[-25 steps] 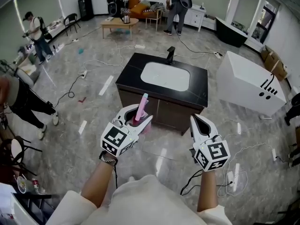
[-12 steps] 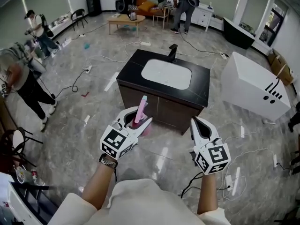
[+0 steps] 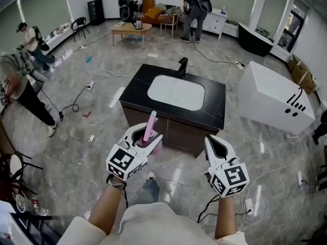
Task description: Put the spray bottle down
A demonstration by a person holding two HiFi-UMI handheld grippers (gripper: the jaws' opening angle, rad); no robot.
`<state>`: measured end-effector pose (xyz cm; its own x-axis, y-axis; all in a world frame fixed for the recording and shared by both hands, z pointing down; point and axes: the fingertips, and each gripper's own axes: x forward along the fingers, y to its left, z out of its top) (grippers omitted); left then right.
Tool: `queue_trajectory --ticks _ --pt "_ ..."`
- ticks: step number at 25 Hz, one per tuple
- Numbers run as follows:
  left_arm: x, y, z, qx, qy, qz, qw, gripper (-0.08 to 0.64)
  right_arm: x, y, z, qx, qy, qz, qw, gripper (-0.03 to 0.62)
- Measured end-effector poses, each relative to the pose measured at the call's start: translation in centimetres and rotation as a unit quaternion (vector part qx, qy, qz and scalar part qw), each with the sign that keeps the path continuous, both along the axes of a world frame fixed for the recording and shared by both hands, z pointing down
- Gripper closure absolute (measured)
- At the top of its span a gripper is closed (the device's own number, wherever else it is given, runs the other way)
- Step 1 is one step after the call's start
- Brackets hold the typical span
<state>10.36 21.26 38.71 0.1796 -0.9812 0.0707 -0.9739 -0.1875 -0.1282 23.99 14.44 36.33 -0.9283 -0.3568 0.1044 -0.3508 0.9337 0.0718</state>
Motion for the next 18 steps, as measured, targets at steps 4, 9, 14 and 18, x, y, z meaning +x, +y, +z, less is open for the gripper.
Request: queue_trajectory --ticks 4,9,14,18 --pt "-4.1 -4.6 0.1 0.002 0.01 0.012 0.9999 0.374 -3.2 -4.3 -0.6 0.003 0.001 0.027 1.0 0.586" --pt "-8.7 -9.4 -0.5 0.003 0.012 0.027 0.9995 0.374 -7.3 -8.6 -1.7 0.0 -0.002 0.053 0.999 0.586" --pt "-13.1 -12.3 -0.1 -0.006 0.015 0.035 0.9992 0.374 -11.2 -11.4 -1.2 -0.021 -0.004 0.068 0.997 0.586" --pt "-15.6 -14.0 0.0 -0.01 0.017 0.037 0.9991 0.374 -13.2 -13.0 -1.0 -0.027 -0.001 0.076 0.997 0.586"
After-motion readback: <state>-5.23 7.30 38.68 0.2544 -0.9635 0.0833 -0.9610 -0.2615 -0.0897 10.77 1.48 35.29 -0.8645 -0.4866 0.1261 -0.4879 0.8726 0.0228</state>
